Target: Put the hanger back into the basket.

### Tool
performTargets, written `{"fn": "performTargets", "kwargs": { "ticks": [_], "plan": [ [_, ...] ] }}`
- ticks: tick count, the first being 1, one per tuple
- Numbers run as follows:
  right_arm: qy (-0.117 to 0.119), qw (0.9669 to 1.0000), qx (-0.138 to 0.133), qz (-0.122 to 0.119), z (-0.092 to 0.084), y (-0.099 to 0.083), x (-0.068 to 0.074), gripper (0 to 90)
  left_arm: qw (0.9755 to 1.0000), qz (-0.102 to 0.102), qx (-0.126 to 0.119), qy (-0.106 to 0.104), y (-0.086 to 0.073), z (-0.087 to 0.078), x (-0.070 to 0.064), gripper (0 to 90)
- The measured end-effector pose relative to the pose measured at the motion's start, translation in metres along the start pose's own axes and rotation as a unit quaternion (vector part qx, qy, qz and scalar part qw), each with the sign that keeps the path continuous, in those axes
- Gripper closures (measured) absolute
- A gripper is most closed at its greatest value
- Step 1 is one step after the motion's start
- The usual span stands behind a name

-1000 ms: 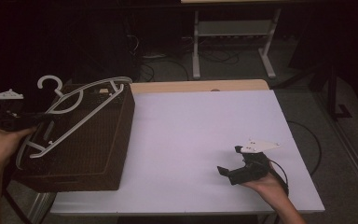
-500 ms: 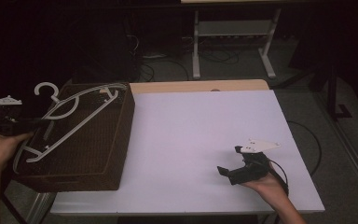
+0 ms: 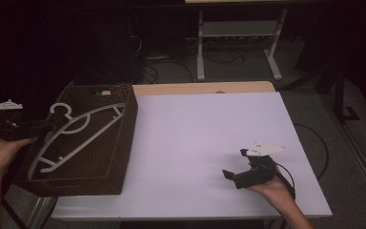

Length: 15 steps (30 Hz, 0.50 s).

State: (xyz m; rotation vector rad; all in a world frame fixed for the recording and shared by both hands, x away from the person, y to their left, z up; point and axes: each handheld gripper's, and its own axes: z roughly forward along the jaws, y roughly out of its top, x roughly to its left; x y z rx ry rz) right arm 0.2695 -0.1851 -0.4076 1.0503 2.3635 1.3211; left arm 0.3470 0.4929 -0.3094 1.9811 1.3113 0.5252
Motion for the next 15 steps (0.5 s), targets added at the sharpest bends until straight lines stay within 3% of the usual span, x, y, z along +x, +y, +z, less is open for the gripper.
{"fn": "performTargets", "kwargs": {
  "ticks": [15],
  "plan": [
    [-0.005,0.9999,-0.015,-0.004,-0.002,0.004,-0.003,0.0,0.9971,0.014,-0.057,-0.048,0.022,0.006,-0.038,26.3]
  ]
}}
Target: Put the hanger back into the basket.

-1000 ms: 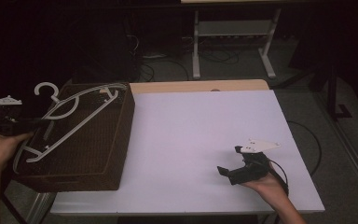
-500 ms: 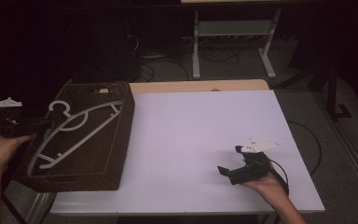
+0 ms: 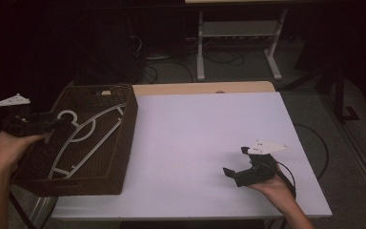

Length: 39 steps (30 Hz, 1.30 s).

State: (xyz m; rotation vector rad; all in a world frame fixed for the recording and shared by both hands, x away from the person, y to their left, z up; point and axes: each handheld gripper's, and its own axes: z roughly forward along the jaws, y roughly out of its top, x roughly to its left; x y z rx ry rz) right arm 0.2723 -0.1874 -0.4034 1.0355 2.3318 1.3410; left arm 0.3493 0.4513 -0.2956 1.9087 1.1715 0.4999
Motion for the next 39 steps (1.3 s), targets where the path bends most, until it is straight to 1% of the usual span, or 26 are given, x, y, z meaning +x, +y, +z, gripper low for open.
{"fn": "performTargets", "kwargs": {
  "ticks": [2,4,7,9,12,14,17,21,23,26,33,34,36,38,39],
  "plan": [
    [-0.002,1.0000,-0.002,-0.002,-0.001,0.001,-0.001,0.0,1.0000,0.003,-0.004,-0.003,0.002,0.003,-0.005,21.9],
    [-0.003,1.0000,-0.008,-0.002,-0.002,0.003,-0.003,0.0,0.9999,0.001,-0.013,-0.008,0.004,0.006,-0.011,16.9],
    [-0.010,0.9996,-0.025,-0.004,-0.005,0.007,-0.006,0.0,0.9996,0.001,-0.023,-0.019,0.007,0.010,-0.021,13.5],
    [-0.012,0.9995,-0.030,0.001,-0.008,0.011,-0.009,0.0,0.9994,0.007,-0.027,-0.021,0.008,0.012,-0.028,8.8],
    [-0.014,0.9992,-0.036,0.007,-0.011,0.015,-0.013,0.0,0.9987,0.010,-0.041,-0.029,0.010,0.015,-0.040,2.8],
    [-0.017,0.9990,-0.042,0.004,-0.013,0.018,-0.016,0.0,0.9981,0.012,-0.049,-0.036,0.012,0.017,-0.049,1.6],
    [-0.021,0.9986,-0.047,0.004,-0.017,0.024,-0.020,0.0,0.9966,0.018,-0.062,-0.052,0.013,0.019,-0.063,1.4],
    [-0.022,0.9979,-0.061,0.004,-0.022,0.031,-0.025,0.0,0.9936,0.026,-0.081,-0.074,0.015,0.023,-0.082,1.4],
    [-0.022,0.9977,-0.065,0.002,-0.024,0.034,-0.026,0.0,0.9922,0.032,-0.089,-0.080,0.015,0.025,-0.092,1.4],
    [-0.020,0.9971,-0.073,0.000,-0.027,0.038,-0.027,0.0,0.9896,0.038,-0.101,-0.096,0.015,0.030,-0.106,1.4],
    [-0.016,0.9954,-0.095,-0.005,-0.033,0.048,-0.028,0.0,0.9834,0.047,-0.113,-0.134,0.012,0.042,-0.140,1.4],
    [-0.015,0.9950,-0.099,-0.003,-0.034,0.049,-0.028,0.0,0.9830,0.048,-0.112,-0.137,0.011,0.043,-0.144,1.4],
    [-0.015,0.9943,-0.106,-0.002,-0.036,0.053,-0.028,0.0,0.9809,0.052,-0.117,-0.146,0.010,0.046,-0.152,1.4],
    [-0.015,0.9932,-0.115,-0.007,-0.039,0.056,-0.028,0.0,0.9793,0.052,-0.121,-0.153,0.009,0.048,-0.160,1.4],
    [-0.013,0.9929,-0.118,-0.005,-0.040,0.058,-0.027,0.0,0.9785,0.055,-0.124,-0.156,0.008,0.050,-0.164,1.4]
  ]
}}
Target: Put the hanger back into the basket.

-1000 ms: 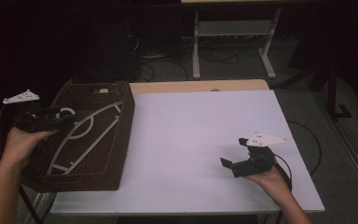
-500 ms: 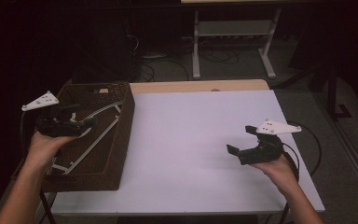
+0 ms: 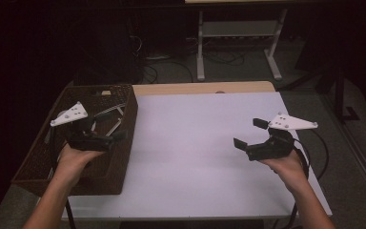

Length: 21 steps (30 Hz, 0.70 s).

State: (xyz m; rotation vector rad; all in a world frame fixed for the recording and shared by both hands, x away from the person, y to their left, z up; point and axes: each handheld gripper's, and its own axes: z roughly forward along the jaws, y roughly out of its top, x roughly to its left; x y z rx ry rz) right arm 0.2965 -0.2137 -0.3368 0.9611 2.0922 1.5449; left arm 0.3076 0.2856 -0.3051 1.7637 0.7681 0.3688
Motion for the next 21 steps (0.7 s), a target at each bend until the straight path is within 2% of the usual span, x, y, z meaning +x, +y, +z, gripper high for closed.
{"fn": "performTargets", "kwargs": {
  "ticks": [6,9,15,21],
  "plan": [
    [0.005,0.9997,-0.022,0.001,-0.003,0.008,0.000,0.0,0.9998,-0.001,-0.012,-0.016,-0.007,0.011,-0.014,1.4],
    [0.009,0.9996,-0.028,0.006,-0.004,0.009,0.001,0.0,0.9997,0.005,-0.017,-0.017,-0.010,0.015,-0.018,1.4],
    [0.009,0.9993,-0.035,0.007,-0.004,0.009,0.001,0.0,0.9994,0.006,-0.026,-0.024,-0.020,0.023,-0.018,1.4],
    [0.013,0.9983,-0.056,0.007,-0.008,0.013,0.001,0.0,0.9990,0.007,-0.037,-0.026,-0.021,0.021,-0.018,1.4]
  ]
}}
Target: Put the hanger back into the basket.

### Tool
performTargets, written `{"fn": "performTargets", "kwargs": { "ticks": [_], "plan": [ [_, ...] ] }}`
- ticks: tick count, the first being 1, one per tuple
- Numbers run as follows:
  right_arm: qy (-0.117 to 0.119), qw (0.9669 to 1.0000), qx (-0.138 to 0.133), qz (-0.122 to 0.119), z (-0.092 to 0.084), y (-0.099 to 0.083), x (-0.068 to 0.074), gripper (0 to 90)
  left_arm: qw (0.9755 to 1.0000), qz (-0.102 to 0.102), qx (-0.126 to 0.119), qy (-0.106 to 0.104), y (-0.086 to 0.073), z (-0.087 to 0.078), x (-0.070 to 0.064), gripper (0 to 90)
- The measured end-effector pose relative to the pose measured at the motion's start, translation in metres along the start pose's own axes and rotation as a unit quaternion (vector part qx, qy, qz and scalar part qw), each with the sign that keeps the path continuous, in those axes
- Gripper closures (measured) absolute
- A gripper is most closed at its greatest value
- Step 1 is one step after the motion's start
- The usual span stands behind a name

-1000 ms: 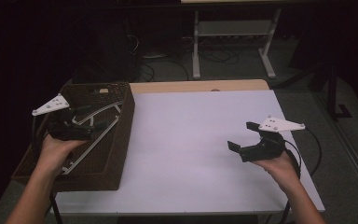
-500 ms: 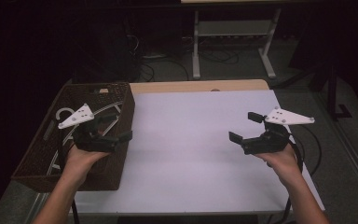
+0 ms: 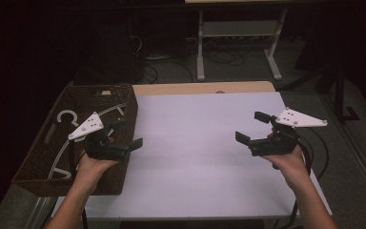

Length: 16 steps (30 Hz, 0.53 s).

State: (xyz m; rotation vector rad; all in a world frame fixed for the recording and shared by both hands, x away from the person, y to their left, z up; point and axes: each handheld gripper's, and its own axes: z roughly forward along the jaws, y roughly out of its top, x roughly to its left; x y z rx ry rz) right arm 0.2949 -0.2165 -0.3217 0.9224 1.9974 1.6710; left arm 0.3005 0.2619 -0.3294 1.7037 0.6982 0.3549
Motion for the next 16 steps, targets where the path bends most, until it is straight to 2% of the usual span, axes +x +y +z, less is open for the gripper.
{"fn": "performTargets", "kwargs": {
  "ticks": [2,5,9,10,16],
  "plan": [
    [0.000,1.0000,-0.008,-0.004,-0.0008,0.0024,0.0004,0.0,1.0000,-0.002,-0.003,-0.001,-0.0011,0.0002,0.0001,1.4],
    [0.002,0.9999,-0.013,-0.003,-0.0020,0.0051,0.0017,0.0,1.0000,0.004,0.007,0.002,-0.0042,0.0012,0.0000,1.4],
    [0.002,0.9998,-0.017,-0.005,-0.0031,0.0064,0.0021,0.0,0.9999,-0.011,-0.001,-0.001,-0.0087,0.0009,0.0007,1.4],
    [0.002,0.9998,-0.017,-0.005,-0.0031,0.0064,0.0020,0.0,1.0000,-0.004,0.001,-0.002,-0.0081,0.0006,0.0007,1.4],
    [0.002,0.9998,-0.018,-0.005,-0.0033,0.0066,0.0022,0.0,1.0000,0.003,0.005,0.000,-0.0064,-0.0005,0.0005,1.4]
  ]
}}
